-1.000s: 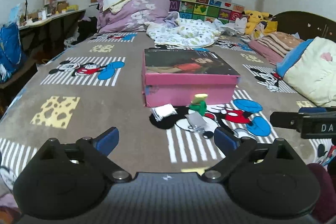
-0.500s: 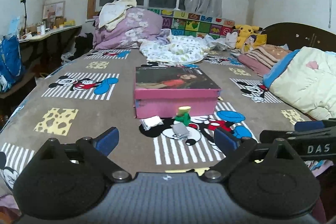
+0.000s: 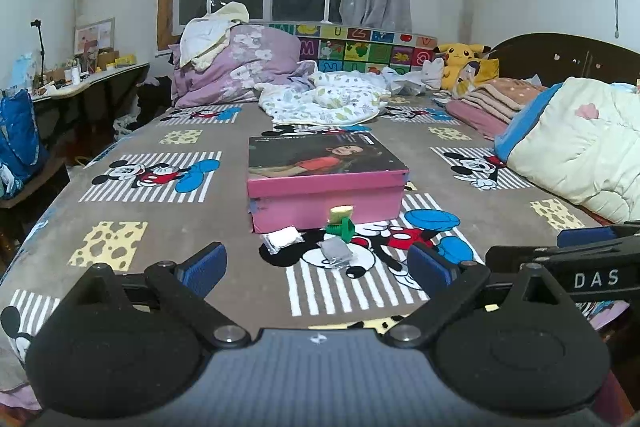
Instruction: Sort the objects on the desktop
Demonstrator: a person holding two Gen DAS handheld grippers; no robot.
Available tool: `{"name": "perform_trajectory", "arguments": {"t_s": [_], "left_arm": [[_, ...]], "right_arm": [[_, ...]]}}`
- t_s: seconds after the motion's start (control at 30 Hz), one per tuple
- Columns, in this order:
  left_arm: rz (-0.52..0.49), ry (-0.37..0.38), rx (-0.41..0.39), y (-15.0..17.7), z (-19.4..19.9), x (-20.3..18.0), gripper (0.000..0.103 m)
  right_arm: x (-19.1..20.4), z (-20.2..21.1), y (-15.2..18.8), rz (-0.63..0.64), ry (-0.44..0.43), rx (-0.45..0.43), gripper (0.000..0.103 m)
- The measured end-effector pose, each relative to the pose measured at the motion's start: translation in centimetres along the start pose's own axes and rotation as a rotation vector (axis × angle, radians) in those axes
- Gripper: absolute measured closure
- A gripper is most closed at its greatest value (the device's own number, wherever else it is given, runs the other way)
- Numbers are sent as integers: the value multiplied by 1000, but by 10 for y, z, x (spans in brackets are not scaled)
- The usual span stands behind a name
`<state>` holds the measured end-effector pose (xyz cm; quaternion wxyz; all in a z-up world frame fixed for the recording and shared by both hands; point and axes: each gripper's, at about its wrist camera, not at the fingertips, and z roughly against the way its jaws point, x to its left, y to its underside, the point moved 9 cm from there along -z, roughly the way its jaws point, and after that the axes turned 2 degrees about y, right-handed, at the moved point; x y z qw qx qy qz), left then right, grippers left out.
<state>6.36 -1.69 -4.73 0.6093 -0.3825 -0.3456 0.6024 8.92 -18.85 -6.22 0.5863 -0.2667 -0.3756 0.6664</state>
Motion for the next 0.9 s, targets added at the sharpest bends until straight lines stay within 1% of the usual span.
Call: {"name": "perform_trajectory", "arguments": {"t_s": [0.63,0.73,0.8,0.9], "left_arm": [[32,-8,18,3,-1,13,6],[28,-11,14,3,-1,14,6],[10,-17,8,3,-1,14,6],[19,-27,8,3,-2,16,6]], "right_arm": [[12,4,-5,29,-28,-14,9],[13,3,-6,36,-28,-15,9],[20,3,-3,35,-21,-18,9],[22,2,-2,42,-18,-10,9]]}}
